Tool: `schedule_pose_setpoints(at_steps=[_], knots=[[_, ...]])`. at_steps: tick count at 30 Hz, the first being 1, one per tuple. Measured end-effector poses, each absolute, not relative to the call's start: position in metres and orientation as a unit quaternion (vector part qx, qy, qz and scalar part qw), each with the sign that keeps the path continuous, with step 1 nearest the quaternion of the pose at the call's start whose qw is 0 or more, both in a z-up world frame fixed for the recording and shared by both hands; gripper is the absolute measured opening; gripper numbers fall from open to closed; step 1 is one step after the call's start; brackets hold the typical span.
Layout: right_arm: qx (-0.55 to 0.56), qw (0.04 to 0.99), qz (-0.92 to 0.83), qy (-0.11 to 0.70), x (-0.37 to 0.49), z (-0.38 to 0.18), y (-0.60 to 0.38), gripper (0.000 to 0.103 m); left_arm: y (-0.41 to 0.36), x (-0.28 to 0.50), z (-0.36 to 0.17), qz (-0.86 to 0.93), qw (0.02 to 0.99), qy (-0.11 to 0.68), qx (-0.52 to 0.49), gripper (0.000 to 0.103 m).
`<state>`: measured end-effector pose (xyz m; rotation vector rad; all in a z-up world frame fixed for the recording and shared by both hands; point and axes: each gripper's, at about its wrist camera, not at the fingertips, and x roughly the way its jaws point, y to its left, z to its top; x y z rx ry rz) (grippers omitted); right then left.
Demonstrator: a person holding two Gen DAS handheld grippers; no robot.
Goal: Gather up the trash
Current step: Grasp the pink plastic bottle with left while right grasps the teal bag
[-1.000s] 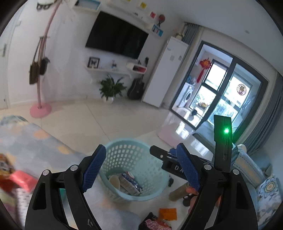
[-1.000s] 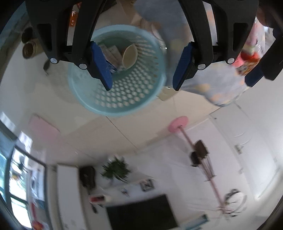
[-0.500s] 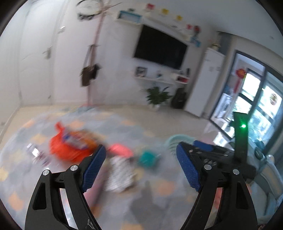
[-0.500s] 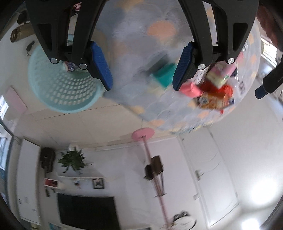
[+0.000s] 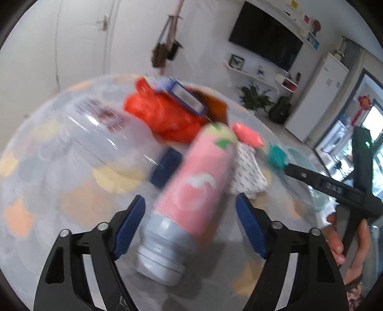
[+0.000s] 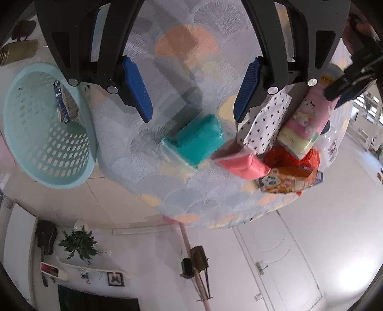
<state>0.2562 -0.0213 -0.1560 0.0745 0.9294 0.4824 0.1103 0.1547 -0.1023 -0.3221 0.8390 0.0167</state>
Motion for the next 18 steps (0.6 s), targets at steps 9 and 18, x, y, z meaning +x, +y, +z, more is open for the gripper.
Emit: schedule_pose_setpoints(at_steps=[9, 18], knots=[[0.087, 0.837, 0.242, 0.482, 0.280, -0.165, -0.013, 0.067, 0.143, 0.116, -0.102, -0.045, 0.887, 0.417, -0.193, 0.074], [0.078, 0.850, 0.200, 0.481, 0.293, -0.163, 0.012, 0.067, 0.131, 0.154, -0.112, -0.006, 0.887, 0.438, -0.146, 0.060]])
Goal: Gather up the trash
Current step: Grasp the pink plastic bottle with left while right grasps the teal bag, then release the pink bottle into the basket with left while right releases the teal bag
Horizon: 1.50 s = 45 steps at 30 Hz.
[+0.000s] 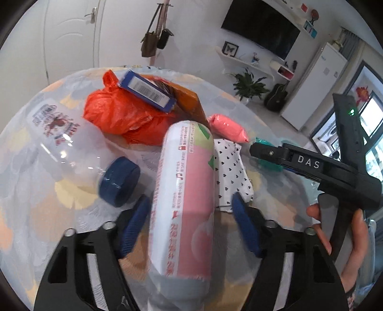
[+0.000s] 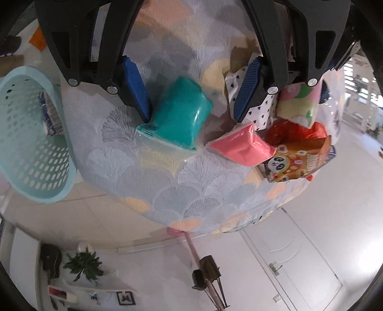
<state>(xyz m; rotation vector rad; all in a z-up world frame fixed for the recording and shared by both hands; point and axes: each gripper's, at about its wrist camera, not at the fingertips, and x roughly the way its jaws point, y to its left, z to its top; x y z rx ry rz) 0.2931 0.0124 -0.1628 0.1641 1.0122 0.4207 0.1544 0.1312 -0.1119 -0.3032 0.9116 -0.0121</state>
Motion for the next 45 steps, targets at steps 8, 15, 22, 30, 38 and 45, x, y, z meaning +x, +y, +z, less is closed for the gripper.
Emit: schedule_pose_setpoints(at_steps=[8, 15, 22, 30, 38, 45], knots=[[-0.003, 0.870, 0.177, 0.460, 0.275, -0.164, 0.019, 0.036, 0.129, 0.144, -0.107, -0.003, 0.897, 0.417, -0.147, 0.047], [0.007, 0.884, 0.186, 0.430, 0.256, -0.145, -0.008, 0.035, 0.114, 0.125, -0.076, -0.022, 0.917, 0.367, -0.156, 0.047], [0.033, 0.907, 0.174, 0.383, 0.249, -0.104, -0.063, 0.035, 0.074, 0.141, -0.036, -0.059, 0.933, 0.325, -0.144, 0.047], [0.069, 0.926, 0.128, 0.347, 0.251, -0.077, -0.141, 0.035, 0.011, 0.174, -0.011, -0.114, 0.940, 0.298, -0.121, 0.046], [0.088, 0.929, 0.068, 0.353, 0.267, -0.088, -0.215, 0.035, -0.056, 0.226, -0.016, -0.169, 0.930, 0.308, -0.111, 0.046], [0.119, 0.913, 0.045, 0.388, 0.288, -0.123, -0.258, 0.035, -0.103, 0.276, -0.052, -0.191, 0.913, 0.344, -0.106, 0.046]])
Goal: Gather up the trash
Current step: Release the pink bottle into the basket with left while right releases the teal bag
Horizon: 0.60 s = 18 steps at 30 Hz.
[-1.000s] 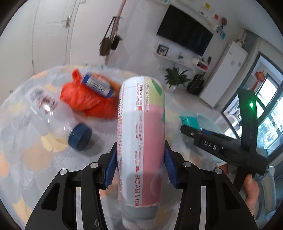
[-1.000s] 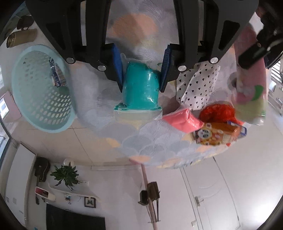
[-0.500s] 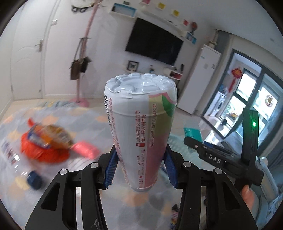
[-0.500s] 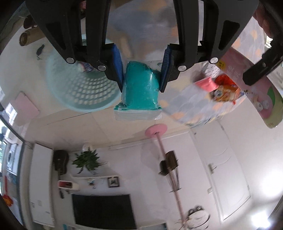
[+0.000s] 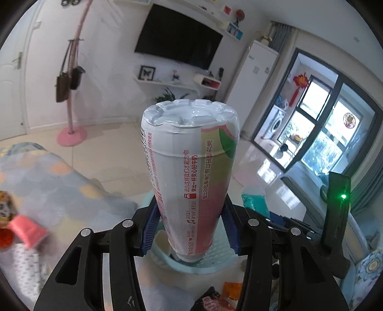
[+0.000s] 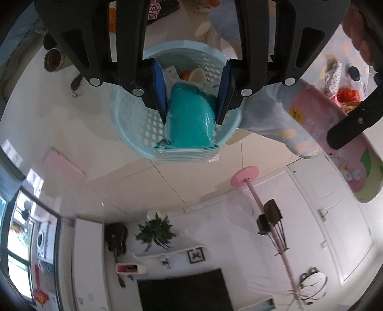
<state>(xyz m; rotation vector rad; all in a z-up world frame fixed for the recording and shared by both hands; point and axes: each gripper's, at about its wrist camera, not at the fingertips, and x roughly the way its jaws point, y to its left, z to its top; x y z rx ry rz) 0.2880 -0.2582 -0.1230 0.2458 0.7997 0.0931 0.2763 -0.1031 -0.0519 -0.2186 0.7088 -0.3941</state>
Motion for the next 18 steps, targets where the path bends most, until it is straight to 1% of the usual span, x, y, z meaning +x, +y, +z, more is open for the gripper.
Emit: schedule_pose_setpoints(at_steps=[9, 18], knots=[[0.158, 0.888, 0.037, 0.431, 0.308, -0.165, -0.282, 0.035, -0.127, 0.305, -0.093, -0.197, 0.897, 0.386, -0.089, 0.047], [0.152, 0.880, 0.030, 0.449, 0.319, -0.181, -0.280, 0.037, -0.132, 0.318, -0.114, -0.191, 0.883, 0.424, -0.068, 0.047]])
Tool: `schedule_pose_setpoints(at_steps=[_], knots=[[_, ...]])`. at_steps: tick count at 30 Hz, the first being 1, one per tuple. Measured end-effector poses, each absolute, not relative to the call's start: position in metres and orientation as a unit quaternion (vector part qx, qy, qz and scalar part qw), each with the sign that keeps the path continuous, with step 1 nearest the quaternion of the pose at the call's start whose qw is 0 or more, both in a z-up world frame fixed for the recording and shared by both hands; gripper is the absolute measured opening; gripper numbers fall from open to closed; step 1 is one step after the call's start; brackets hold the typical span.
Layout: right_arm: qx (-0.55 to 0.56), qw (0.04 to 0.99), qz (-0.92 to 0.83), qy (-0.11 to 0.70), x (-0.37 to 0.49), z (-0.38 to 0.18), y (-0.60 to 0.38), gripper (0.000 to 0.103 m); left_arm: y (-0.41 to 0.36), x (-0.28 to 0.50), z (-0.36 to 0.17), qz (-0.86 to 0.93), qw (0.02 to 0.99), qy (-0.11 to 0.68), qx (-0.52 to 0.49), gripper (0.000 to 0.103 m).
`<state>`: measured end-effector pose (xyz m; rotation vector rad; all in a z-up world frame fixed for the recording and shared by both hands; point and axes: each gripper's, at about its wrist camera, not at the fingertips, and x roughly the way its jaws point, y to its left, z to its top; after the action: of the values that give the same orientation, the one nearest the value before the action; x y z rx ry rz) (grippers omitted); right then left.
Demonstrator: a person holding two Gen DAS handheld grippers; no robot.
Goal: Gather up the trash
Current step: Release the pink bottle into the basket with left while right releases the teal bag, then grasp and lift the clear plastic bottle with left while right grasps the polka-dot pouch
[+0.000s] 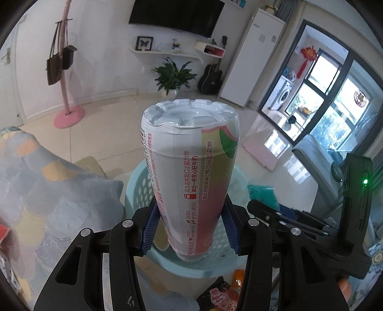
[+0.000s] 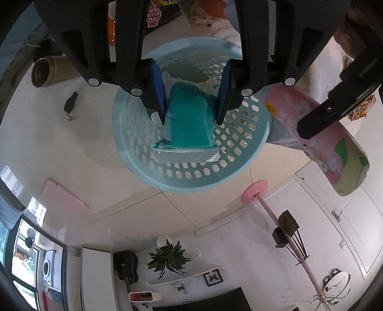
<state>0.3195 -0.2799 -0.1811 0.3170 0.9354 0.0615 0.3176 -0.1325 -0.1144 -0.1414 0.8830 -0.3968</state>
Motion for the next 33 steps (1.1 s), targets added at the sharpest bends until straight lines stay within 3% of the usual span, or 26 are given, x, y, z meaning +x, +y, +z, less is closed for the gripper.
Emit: schedule_pose_setpoints(at_steps=[1, 4, 6, 23, 33], knots=[[0.151, 0.880, 0.029, 0.450, 0.319, -0.182, -0.280, 0.040, -0.132, 0.318, -0.115, -0.192, 0.881, 0.426, -0.068, 0.048], [0.143, 0.883, 0.022, 0.447, 0.320, -0.181, -0.276, 0.051, -0.128, 0.313, -0.109, -0.193, 0.887, 0.414, -0.071, 0.063], [0.141, 0.885, 0.017, 0.444, 0.318, -0.179, -0.276, 0.055, -0.126, 0.310, -0.104, -0.195, 0.890, 0.407, -0.070, 0.064], [0.105, 0.912, 0.083, 0.389, 0.282, -0.113, -0.210, 0.055, -0.062, 0.238, -0.020, -0.187, 0.929, 0.305, -0.094, 0.065], [0.065, 0.912, 0.188, 0.358, 0.247, -0.082, -0.107, 0.055, 0.057, 0.176, 0.008, -0.073, 0.952, 0.265, -0.136, 0.071]])
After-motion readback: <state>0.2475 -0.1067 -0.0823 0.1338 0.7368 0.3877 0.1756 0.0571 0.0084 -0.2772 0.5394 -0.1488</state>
